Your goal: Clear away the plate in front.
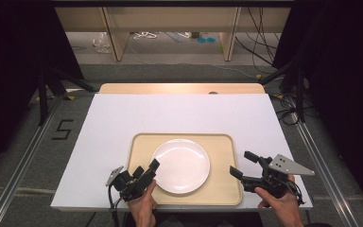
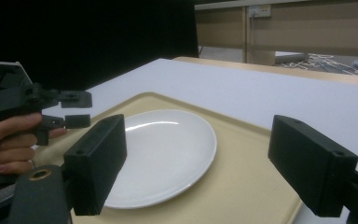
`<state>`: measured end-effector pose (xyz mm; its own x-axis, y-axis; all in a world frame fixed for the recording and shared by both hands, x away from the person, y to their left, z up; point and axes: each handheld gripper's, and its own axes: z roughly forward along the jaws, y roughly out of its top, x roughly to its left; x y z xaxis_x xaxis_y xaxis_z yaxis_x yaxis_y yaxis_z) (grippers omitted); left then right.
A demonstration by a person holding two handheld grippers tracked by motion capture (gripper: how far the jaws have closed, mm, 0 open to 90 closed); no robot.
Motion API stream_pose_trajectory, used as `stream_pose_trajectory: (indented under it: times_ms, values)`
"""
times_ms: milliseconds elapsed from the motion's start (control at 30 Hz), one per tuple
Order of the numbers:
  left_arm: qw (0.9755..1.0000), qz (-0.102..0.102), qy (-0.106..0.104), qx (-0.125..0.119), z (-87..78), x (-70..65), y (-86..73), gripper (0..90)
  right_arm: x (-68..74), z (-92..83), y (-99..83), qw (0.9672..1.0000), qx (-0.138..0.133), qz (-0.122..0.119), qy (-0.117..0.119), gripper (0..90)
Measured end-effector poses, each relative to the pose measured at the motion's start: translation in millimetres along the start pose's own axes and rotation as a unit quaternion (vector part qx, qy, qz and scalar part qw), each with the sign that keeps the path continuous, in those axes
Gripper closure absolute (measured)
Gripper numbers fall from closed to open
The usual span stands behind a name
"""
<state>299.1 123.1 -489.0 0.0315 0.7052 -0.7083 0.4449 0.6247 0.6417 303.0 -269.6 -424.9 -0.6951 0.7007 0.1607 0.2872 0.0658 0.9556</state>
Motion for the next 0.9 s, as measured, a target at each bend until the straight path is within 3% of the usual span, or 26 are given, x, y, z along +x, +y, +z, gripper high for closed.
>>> stream_pose_trajectory:
  times_ms: [100, 167, 233, 400, 433, 600, 833, 900]
  values:
    - [0.9995, 0.027, -0.016, 0.002, -2.4, -3.2, 2.6, 15.8, 0.6, 1.2, -0.5, 0.9999, -0.007, 0.009, 0.004, 20.1]
    - [0.999, 0.039, -0.022, 0.006, -3.4, -4.2, 5.0, 15.3, 0.1, -0.1, 0.0, 1.0, 0.005, 0.003, -0.001, 20.0]
    - [0.9985, 0.049, -0.025, 0.003, -3.7, -6.5, 6.5, 13.3, 0.5, 1.5, -0.7, 0.9999, -0.009, 0.005, 0.005, 19.9]
    - [0.9958, 0.079, -0.046, 0.005, -5.5, -8.7, 9.3, 13.0, 0.4, -0.1, -0.2, 1.0, 0.006, 0.002, -0.003, 19.7]
    - [0.9943, 0.096, -0.044, 0.008, -5.8, -9.6, 10.4, 13.0, 0.8, 0.7, -0.6, 1.0, -0.002, 0.003, -0.003, 19.7]
    - [0.9921, 0.109, -0.061, 0.009, -8.5, -9.9, 12.1, 13.4, 0.3, 1.9, -1.3, 1.0, -0.005, 0.003, 0.003, 19.4]
    - [0.9848, 0.155, -0.079, 0.003, -14.0, -13.1, 15.2, 14.3, 0.5, 1.4, -1.2, 1.0, -0.001, 0.002, 0.003, 19.2]
    - [0.9812, 0.176, -0.078, -0.002, -16.6, -13.7, 16.2, 14.3, 0.4, 1.4, -1.2, 1.0, -0.001, 0.002, 0.003, 19.1]
